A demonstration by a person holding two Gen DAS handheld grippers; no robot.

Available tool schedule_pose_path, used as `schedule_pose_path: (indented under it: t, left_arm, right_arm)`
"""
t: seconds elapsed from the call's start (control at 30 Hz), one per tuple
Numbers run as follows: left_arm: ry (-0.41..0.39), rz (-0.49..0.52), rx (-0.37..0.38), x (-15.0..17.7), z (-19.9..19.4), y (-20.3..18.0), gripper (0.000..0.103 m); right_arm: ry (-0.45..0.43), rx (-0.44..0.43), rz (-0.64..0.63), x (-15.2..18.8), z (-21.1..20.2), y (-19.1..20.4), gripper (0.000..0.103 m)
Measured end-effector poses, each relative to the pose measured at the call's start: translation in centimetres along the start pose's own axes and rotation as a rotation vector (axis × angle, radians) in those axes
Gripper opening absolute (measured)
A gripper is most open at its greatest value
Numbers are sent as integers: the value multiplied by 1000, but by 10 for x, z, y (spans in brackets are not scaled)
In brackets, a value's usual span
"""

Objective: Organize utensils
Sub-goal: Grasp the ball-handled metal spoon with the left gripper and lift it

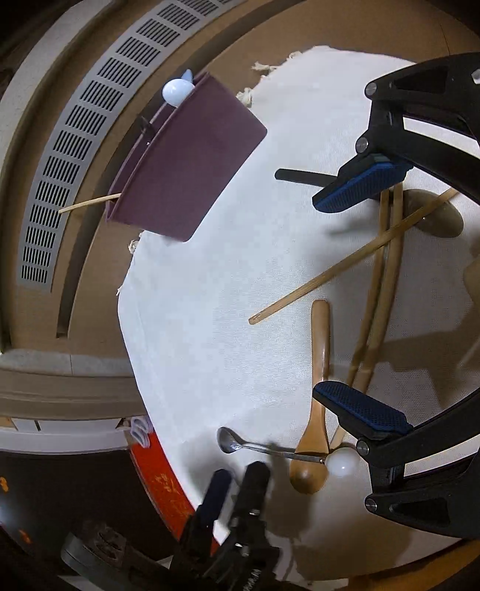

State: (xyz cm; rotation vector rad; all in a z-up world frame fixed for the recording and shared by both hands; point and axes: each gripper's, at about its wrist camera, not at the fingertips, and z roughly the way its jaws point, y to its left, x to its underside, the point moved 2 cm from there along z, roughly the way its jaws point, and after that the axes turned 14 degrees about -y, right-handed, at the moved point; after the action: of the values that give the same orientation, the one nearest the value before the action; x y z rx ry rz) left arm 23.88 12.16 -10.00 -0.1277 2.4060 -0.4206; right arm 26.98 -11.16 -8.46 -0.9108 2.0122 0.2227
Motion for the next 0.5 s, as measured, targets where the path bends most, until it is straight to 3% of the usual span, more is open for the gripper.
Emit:
schedule_pose_path:
  t: [0.13, 0.2, 0.4, 0.5]
  left_arm:
    - [1, -23, -51, -2, 8, -6, 67]
    - [-7, 24, -54, -1, 6, -17, 66]
    - [-71, 398, 99, 36, -26, -86, 66]
    - [-71, 588, 87, 57, -27, -108, 54]
  right_arm:
    - [-19, 32, 8, -2, -9, -4, 90]
    - [-33, 48, 18, 0, -18, -8, 90]
    - [-31, 92, 61, 23, -34, -22, 90]
    - [-32, 110, 123, 32, -38, -33, 90]
